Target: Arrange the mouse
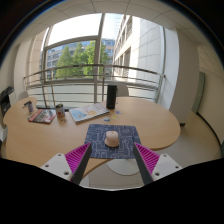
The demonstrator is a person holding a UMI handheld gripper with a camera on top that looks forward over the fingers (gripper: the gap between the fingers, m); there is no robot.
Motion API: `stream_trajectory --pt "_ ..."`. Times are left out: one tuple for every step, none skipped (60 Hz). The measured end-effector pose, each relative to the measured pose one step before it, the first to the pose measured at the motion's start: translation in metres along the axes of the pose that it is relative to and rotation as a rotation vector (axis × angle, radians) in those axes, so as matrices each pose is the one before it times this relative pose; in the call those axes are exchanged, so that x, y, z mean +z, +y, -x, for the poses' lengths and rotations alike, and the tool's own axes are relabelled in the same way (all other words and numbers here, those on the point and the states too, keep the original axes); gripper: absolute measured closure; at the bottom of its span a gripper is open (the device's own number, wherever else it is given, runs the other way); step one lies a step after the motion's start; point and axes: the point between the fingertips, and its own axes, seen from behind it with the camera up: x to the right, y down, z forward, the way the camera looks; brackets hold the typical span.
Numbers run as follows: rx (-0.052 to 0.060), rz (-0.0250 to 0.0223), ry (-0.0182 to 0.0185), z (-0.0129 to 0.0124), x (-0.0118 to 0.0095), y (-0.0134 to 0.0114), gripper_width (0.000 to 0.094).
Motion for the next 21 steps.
stream_trajectory --pt "-0.0003 -0.00194 0.00017 0.0002 -0.00547 0.0009 0.0088" --pt "0.0001 -0.00248 -0.00017 0.0004 -0.0051 0.00068 0.0088" --pt "0.0005 -0.00247 0.00018 0.00044 -0.00478 0.00071 0.0088" --pt "0.0007 -0.0023 0.0007 0.00089 -0.00275 0.00183 0.0088" --pt "0.0007 -0.00103 0.00015 -0.00015 -0.00523 0.00067 0.0086" --pt "0.0012 -0.00088 -0.00028 0.00022 -0.00349 0.00084 0.0087" --pt "0.0018 -0.00067 -0.00039 0.00037 -0.00281 0.00071 0.0088" --pt "0.0014 -0.00044 -0.00017 0.00023 -0.00305 0.0006 0.0087" --pt "0.0016 -0.00018 -0.00032 0.00034 -0.00299 0.00088 0.0087" --pt "0.0016 -0.00005 -0.00029 -0.00018 -0.00239 0.00073 0.0087" --pt "0.0025 -0.00015 -0.00002 -0.00015 -0.00301 0.00023 0.0087" --pt "0.0026 -0.001 0.0009 -0.0008 -0.00027 0.00136 0.0088" --pt "0.0018 -0.00004 0.00056 -0.00012 -0.00218 0.00028 0.0088" --pt "-0.0004 -0.00125 0.00186 -0.00097 -0.00314 -0.00006 0.0086" --pt "-0.0012 -0.00106 0.00269 -0.00073 -0.00213 -0.00067 0.0085" --pt "-0.0017 -0.00078 0.00228 -0.00044 -0.0017 -0.00026 0.0087" --pt "-0.0021 -0.00025 0.00094 0.00002 -0.00123 0.00002 0.0088" --pt "-0.0026 -0.00009 0.00038 0.00033 -0.00118 0.00013 0.0088" --pt "-0.0024 0.00023 -0.00018 0.00001 -0.00099 0.00001 0.0089" --pt "-0.0022 -0.00003 -0.00013 0.00002 -0.00068 0.00013 0.0088" --pt "-0.0004 -0.00041 -0.00115 -0.00068 0.00126 0.00189 0.0088"
